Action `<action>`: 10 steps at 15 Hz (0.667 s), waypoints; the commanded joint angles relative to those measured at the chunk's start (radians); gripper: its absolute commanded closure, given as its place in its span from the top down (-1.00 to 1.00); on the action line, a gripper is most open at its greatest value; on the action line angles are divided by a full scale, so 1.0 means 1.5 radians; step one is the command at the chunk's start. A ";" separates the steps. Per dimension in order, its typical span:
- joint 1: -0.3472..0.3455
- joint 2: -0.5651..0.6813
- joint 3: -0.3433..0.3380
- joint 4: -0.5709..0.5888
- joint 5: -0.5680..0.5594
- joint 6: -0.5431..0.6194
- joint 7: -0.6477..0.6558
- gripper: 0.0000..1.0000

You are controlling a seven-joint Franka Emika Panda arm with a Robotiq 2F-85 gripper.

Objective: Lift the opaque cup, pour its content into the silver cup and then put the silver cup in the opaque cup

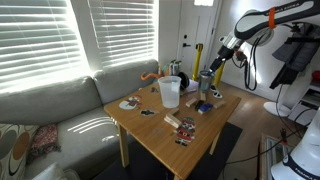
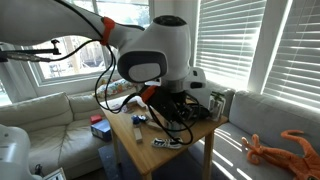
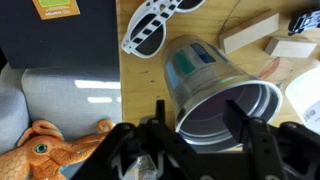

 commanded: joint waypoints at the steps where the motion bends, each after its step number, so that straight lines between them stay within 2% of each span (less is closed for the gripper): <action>1: -0.006 0.015 0.005 0.001 0.013 0.011 0.004 -0.33; 4: -0.012 0.019 0.004 0.005 0.012 0.004 0.006 -0.77; 6: -0.016 0.015 0.003 0.006 0.012 0.000 0.007 -0.98; 10: -0.029 -0.018 0.000 0.010 0.002 -0.014 0.010 -0.98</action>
